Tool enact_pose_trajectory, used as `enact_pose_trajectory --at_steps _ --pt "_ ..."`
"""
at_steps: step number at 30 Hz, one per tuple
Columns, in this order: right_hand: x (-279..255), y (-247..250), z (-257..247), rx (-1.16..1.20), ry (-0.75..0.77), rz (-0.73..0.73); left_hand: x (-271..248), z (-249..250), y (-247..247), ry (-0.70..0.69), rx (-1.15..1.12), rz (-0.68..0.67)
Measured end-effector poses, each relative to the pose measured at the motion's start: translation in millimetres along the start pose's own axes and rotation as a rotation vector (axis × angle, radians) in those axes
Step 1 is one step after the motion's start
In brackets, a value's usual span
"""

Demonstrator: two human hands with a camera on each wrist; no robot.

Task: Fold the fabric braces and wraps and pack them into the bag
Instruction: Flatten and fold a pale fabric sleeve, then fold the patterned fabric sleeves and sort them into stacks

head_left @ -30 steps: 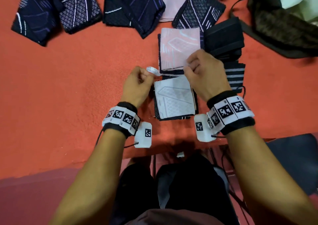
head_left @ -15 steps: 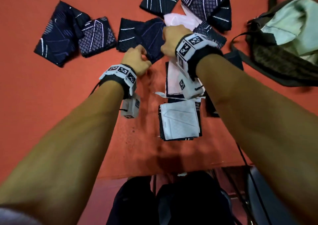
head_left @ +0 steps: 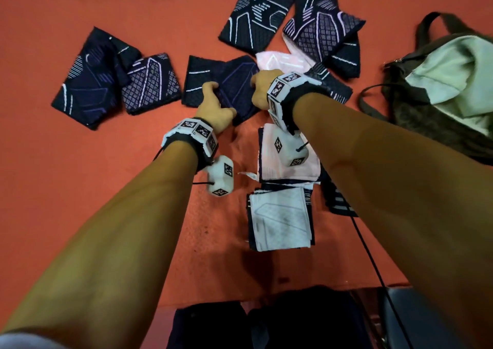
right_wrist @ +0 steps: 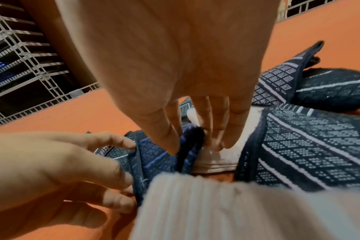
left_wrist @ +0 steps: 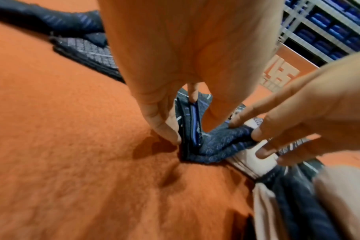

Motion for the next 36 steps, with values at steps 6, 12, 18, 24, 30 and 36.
enact_pose_trajectory --at_steps 6,12,18,24,30,36 --pt "-8 14 -16 0.119 -0.051 0.167 -13 5 1 -0.081 -0.122 -0.069" --pt "-51 24 -36 0.258 -0.041 0.29 -67 3 27 -0.075 -0.259 -0.074" --pt "-119 18 -58 0.434 -0.029 0.4 -129 -28 48 -0.019 -0.403 -0.116" --pt "-183 2 -64 0.588 -0.002 0.479 -184 -62 48 0.023 -0.348 -0.215" --pt "-219 -54 -45 0.798 -0.069 0.512 -208 -83 37 0.061 -0.348 -0.31" --pt "-233 -84 -40 0.734 -0.123 0.463 -223 -95 21 0.195 -0.434 -0.233"
Point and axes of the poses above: each hand's wrist, its own x-axis towards the middle knuckle, its own y-axis out of the back of the hand, z = x × y, the point moved 8 cm from there along x, towards the middle knuckle, and after that the axes turned 14 degrees about y, right-handed, at the moved point
